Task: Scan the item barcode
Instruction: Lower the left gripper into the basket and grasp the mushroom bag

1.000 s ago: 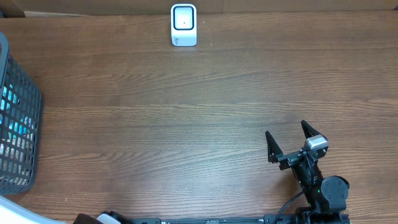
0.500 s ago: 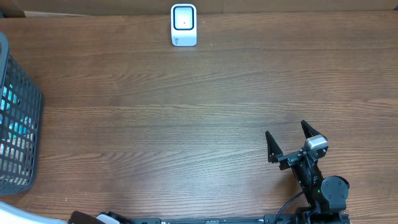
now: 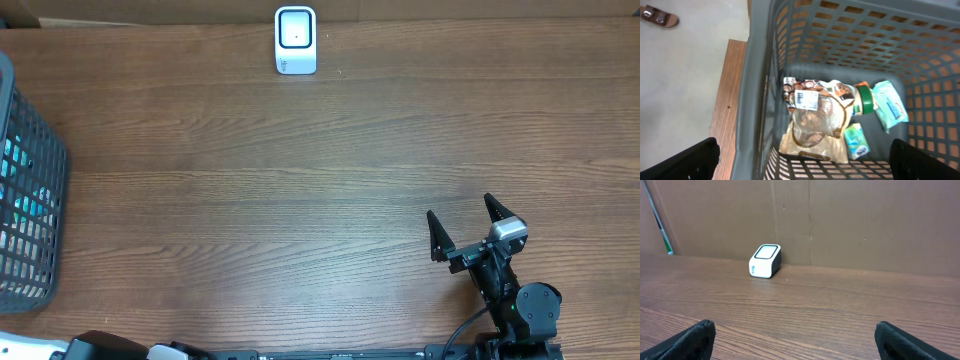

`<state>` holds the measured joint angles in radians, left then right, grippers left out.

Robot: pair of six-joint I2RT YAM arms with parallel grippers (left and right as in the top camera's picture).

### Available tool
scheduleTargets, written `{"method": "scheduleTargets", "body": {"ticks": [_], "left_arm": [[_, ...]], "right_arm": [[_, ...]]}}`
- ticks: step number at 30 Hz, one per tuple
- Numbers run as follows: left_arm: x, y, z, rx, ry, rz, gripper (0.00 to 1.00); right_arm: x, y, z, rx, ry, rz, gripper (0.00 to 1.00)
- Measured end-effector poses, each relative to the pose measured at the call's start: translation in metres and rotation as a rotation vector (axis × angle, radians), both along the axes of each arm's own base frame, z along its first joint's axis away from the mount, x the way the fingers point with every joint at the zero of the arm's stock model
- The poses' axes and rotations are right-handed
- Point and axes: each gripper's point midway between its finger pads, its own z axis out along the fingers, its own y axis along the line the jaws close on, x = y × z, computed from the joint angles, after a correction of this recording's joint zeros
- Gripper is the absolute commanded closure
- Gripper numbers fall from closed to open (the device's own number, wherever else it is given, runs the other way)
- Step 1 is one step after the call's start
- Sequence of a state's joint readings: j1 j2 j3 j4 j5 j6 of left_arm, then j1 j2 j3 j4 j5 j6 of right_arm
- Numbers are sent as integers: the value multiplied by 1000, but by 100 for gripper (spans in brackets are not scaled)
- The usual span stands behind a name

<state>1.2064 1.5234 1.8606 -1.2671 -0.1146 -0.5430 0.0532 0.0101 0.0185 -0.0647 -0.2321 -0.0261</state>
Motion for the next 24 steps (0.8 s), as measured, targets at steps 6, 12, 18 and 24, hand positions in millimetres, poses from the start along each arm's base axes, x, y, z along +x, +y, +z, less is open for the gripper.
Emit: {"method": "scheduleTargets", "body": {"ticks": [6, 12, 18, 24], "left_arm": [[11, 21, 0, 53, 39, -96, 1], [42, 43, -8, 95, 33, -295, 1], [55, 52, -29, 65, 66, -415, 0], [64, 63, -81, -54, 136, -500, 0]], "right_arm": [[0, 0, 0, 0, 0, 0, 0], [0, 0, 0, 0, 0, 0, 0], [0, 0, 0, 0, 0, 0, 0], [0, 0, 0, 0, 0, 0, 0]]}}
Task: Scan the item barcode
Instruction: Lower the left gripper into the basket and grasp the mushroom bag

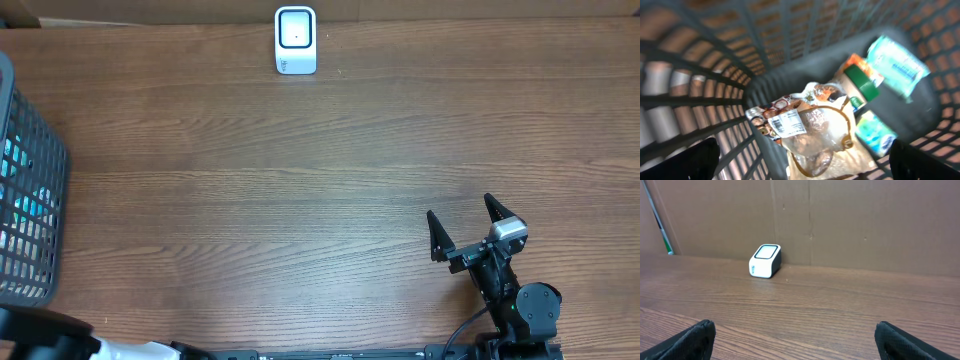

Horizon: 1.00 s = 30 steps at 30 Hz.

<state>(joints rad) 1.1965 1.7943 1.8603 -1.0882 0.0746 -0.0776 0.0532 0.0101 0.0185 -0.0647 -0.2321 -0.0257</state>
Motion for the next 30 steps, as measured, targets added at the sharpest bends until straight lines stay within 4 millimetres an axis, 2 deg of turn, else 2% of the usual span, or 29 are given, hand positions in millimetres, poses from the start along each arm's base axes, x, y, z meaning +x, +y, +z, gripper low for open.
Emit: {"method": "scheduleTargets", "body": {"ticks": [4, 13, 20, 28, 30], "left_arm": [[13, 2, -29, -50, 50, -67, 0], [34, 0, -55, -62, 135, -137, 0], [28, 0, -105, -102, 240, -117, 0], [25, -5, -164, -95, 258, -115, 0], [27, -5, -173, -82, 254, -117, 0]], "right_arm": [[0, 0, 0, 0, 0, -1, 0], [0, 0, 0, 0, 0, 0, 0], [0, 0, 0, 0, 0, 0, 0], [0, 0, 0, 0, 0, 0, 0], [0, 0, 0, 0, 0, 0, 0]]}}
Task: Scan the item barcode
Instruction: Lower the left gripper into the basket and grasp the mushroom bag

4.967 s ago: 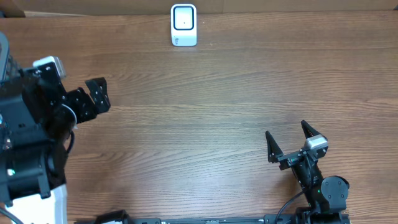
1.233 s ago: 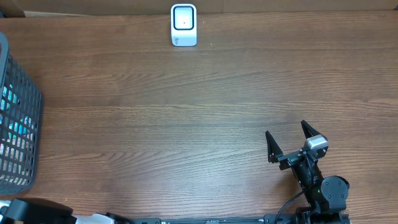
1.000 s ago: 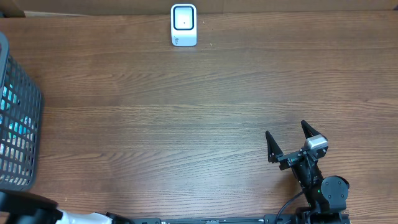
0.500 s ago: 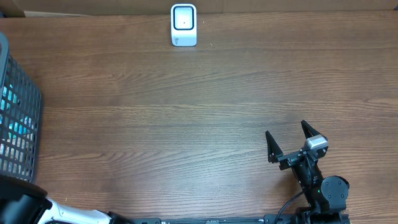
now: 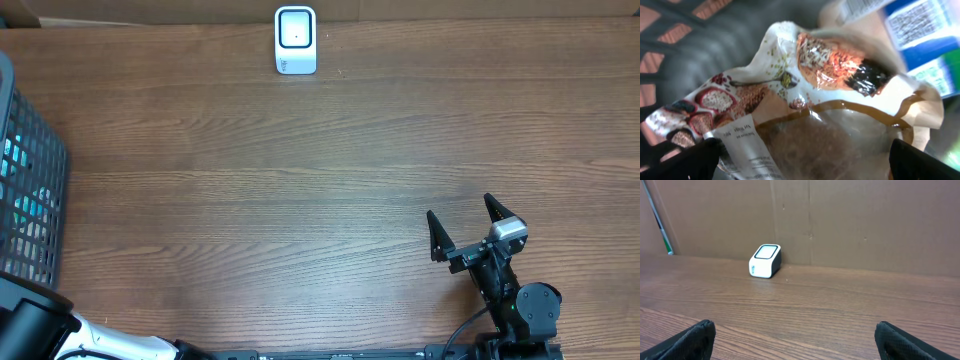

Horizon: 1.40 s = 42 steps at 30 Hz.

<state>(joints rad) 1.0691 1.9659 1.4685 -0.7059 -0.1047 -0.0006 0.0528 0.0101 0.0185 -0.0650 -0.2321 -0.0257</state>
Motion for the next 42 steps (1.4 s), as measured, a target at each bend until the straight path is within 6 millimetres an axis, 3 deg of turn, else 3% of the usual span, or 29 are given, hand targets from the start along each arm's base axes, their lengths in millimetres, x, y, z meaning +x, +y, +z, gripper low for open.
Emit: {"method": "scheduleTargets", "body": {"ticks": [3, 8, 9, 12, 13, 20, 26, 27, 28, 29, 33, 40, 42], "left_arm": [[0, -2, -11, 8, -4, 0, 1], [-2, -5, -20, 3, -9, 17, 32], [-1, -4, -20, 6, -11, 16, 60], [0, -2, -16, 20, -19, 22, 82], [1, 0, -13, 28, -25, 21, 96], [0, -3, -9, 19, -34, 38, 96], [-3, -11, 0, -39, -11, 55, 96], [-3, -11, 5, -43, -15, 65, 83], [-2, -9, 12, -47, -22, 81, 13], [2, -3, 25, -28, -44, 106, 4], [4, 2, 33, -19, -83, 179, 0], [4, 2, -13, 11, -115, 208, 0], [7, 6, -12, 35, -133, 207, 0]], "right_arm": [[0, 0, 0, 0, -1, 0, 0], [0, 0, 0, 0, -1, 0, 0], [0, 0, 0, 0, 0, 0, 0], [0, 0, 0, 0, 0, 0, 0], [0, 0, 0, 0, 0, 0, 0], [0, 0, 0, 0, -1, 0, 0], [0, 0, 0, 0, -1, 0, 0], [0, 0, 0, 0, 0, 0, 0], [0, 0, 0, 0, 0, 0, 0], [0, 0, 0, 0, 0, 0, 0], [0, 0, 0, 0, -1, 0, 0], [0, 0, 0, 0, 0, 0, 0], [0, 0, 0, -1, -1, 0, 0]]}}
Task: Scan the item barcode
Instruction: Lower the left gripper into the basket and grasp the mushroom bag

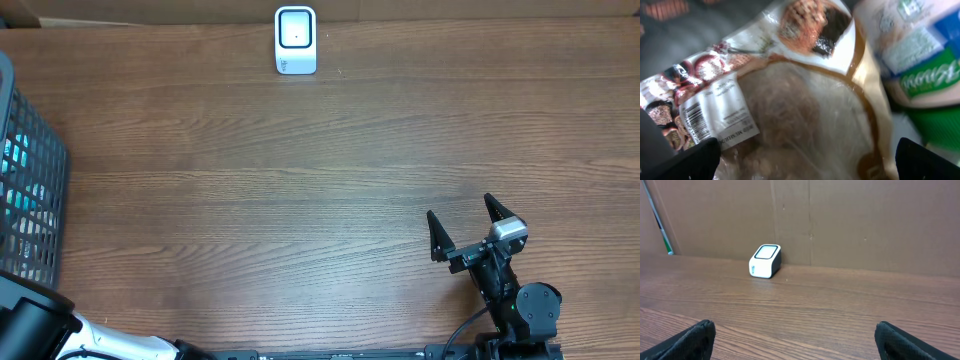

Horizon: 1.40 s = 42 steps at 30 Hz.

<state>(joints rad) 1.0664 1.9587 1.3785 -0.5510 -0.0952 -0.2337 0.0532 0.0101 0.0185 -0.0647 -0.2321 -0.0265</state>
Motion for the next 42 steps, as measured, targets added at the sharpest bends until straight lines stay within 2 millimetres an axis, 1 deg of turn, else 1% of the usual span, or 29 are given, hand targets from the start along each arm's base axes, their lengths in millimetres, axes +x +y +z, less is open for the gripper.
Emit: {"method": "scheduleTargets", "body": {"ticks": [5, 10, 11, 13, 17, 18, 19, 21, 22, 24, 26, 27, 30, 33, 39, 42], "left_arm": [[1, 5, -2, 49, -16, 5, 0], [1, 6, -3, 60, -22, 5, 0], [1, 6, -3, 59, -22, 5, 1], [1, 6, -4, 57, -20, 5, 7], [-2, 3, -6, 42, -8, 7, 27], [-3, 0, -9, 23, -2, 8, 34], [-5, -5, -15, -4, 7, 8, 45], [-6, -9, -23, -37, 18, 2, 60], [-5, -10, -21, -50, 13, 0, 63], [-3, -16, -20, -91, 14, -10, 71], [-2, -21, -18, -134, 16, -17, 89], [-1, -23, -17, -155, 19, -21, 96], [2, -29, -10, -218, 18, -28, 96], [7, -28, 5, -249, 7, -33, 96], [23, -11, 61, -201, -52, -49, 96], [26, -8, 83, -188, -68, -53, 96]], "right_arm": [[0, 0, 0, 0, 0, 0, 0], [0, 0, 0, 0, 0, 0, 0], [0, 0, 0, 1, 0, 0, 0], [0, 0, 0, 1, 0, 0, 0], [0, 0, 0, 0, 0, 0, 0], [0, 0, 0, 0, 0, 0, 0], [0, 0, 0, 1, 0, 0, 0], [0, 0, 0, 0, 0, 0, 0], [0, 0, 0, 1, 0, 0, 0], [0, 0, 0, 0, 0, 0, 0], [0, 0, 0, 0, 0, 0, 0], [0, 0, 0, 1, 0, 0, 0], [0, 0, 0, 0, 0, 0, 0], [0, 0, 0, 1, 0, 0, 0], [0, 0, 0, 0, 1, 0, 0], [0, 0, 0, 0, 0, 0, 0]]}}
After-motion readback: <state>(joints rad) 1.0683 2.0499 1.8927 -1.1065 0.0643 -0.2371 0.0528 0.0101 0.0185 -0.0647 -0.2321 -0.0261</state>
